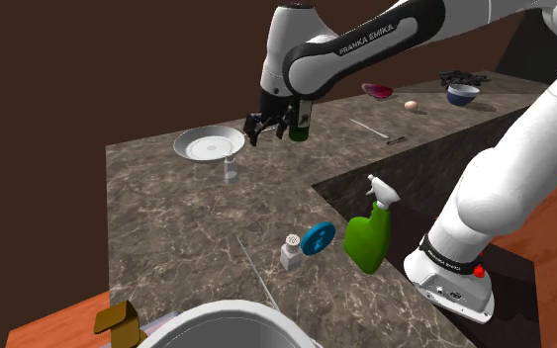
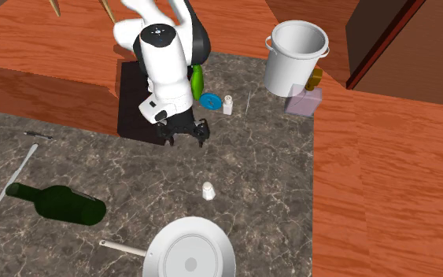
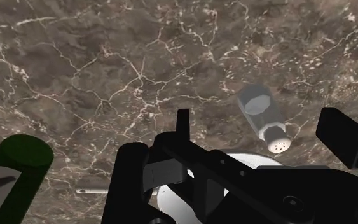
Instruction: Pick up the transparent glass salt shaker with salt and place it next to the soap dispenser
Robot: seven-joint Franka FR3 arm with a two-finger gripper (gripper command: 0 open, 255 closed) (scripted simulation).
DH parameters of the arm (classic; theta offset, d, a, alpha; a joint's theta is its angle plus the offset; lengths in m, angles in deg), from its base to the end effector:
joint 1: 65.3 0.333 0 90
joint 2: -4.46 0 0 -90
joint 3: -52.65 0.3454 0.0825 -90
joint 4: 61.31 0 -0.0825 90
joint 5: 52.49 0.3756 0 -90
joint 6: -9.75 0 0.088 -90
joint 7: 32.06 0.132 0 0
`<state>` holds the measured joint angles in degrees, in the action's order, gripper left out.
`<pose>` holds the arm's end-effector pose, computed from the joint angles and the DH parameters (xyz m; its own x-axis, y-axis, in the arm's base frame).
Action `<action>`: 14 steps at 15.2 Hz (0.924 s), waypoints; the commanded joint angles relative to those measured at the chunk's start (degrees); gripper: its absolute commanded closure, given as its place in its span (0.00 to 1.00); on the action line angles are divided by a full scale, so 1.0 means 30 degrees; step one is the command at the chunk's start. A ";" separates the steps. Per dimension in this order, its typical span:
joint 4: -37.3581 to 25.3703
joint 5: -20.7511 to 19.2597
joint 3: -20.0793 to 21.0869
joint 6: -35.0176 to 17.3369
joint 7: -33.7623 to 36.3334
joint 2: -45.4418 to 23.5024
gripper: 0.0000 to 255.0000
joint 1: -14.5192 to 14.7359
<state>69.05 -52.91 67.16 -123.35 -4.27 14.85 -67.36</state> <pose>0.4893 0.1116 0.4599 0.9405 -0.2591 0.2197 -0.2526 -0.9659 -0.0576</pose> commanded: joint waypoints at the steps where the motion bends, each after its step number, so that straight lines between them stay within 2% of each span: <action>1: -0.0531 -0.0398 0.0270 -0.1079 0.0841 -0.1460 0.00 -0.0056; 9: -0.4377 -0.2745 0.0404 -0.3562 0.4142 -0.7354 0.00 0.0382; 14: -0.4517 -0.3298 0.0172 -0.4459 0.4515 -0.8441 0.00 0.0562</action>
<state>55.53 -62.38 67.80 -136.08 8.85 -9.80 -65.87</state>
